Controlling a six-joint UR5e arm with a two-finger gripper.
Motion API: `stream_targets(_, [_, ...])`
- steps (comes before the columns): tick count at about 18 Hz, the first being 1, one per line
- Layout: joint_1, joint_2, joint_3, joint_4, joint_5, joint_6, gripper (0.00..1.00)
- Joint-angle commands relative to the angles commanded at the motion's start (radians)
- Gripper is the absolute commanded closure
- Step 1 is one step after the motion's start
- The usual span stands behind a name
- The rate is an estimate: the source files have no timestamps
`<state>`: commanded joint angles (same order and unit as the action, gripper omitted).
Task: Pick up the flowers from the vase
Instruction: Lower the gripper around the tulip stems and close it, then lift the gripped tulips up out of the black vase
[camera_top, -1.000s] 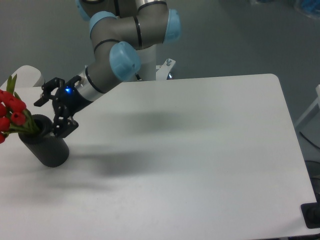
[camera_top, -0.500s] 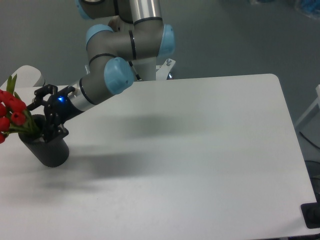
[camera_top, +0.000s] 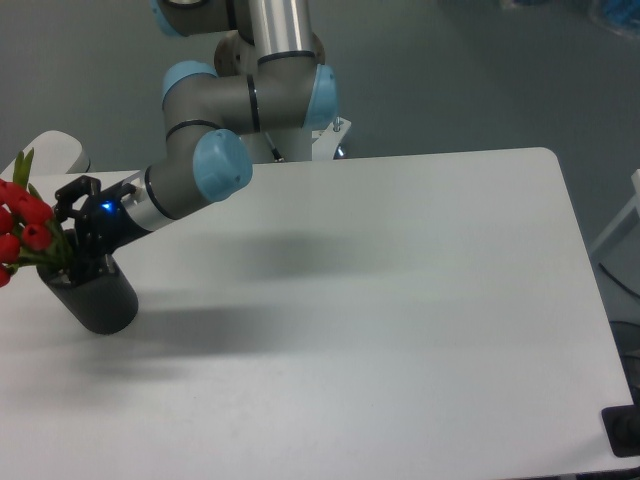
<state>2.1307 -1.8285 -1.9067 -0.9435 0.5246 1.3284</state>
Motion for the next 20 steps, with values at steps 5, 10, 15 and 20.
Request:
stream_targets(5, [-0.002,0.001,0.012,0.022,0.002,-0.002,0.92])
stream_targets(10, [0.011,0.011,0.005,0.023,0.0,-0.018,0.92])
stream_targets(15, [0.058,0.047,0.012,0.023,-0.101,-0.1,0.91])
stream_targets(20, [0.083,0.06,0.031,0.023,-0.155,-0.158,0.9])
